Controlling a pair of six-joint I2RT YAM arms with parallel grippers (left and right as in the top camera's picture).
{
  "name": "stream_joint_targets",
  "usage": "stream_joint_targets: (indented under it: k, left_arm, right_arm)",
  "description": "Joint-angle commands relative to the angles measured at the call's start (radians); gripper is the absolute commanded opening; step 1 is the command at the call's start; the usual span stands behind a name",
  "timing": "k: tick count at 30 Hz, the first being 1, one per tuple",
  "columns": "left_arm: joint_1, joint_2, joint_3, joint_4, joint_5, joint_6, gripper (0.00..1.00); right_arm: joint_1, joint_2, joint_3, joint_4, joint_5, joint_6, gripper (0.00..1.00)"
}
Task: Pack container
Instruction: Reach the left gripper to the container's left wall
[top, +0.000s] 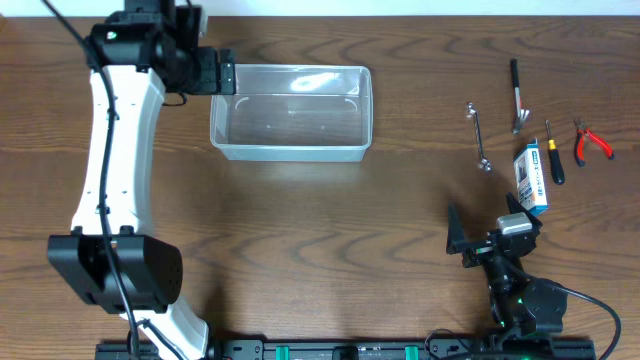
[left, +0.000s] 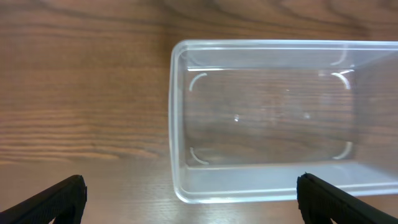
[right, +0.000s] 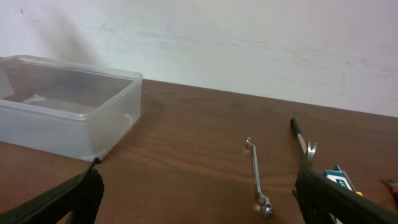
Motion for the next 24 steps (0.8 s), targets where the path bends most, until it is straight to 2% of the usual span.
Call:
stream_joint_targets:
  k: [1,6,15,19,24]
  left_arm:
    - [-0.005,0.042,0.027,0.001,-0.100,0.046,0.99]
    - [0.002,0.118,0.027,0.002,-0.102,0.047,0.98]
    - [0.001,0.244,0.026,-0.003,-0.079,0.037,0.72]
    - [0.001,0.278,0.026,-0.003,-0.075,0.030,0.55]
    - [0.001,0.305,0.025,-0.004,-0.075,0.027,0.45]
  right_arm:
    - [-0.002,-0.006,-0.002,-0.002,-0.010,-0.010,0.99]
    - [-0.002,-0.006,-0.002,-0.002,-0.010,-0.010,0.99]
    - [-0.002,-0.006,-0.002,-0.002,-0.010,-0.010,0.99]
    - [-0.002,-0.006,-0.002,-0.002,-0.010,-0.010,0.99]
    - [-0.002,-0.006,-0.002,-0.002,-0.010,-0.010,0.99]
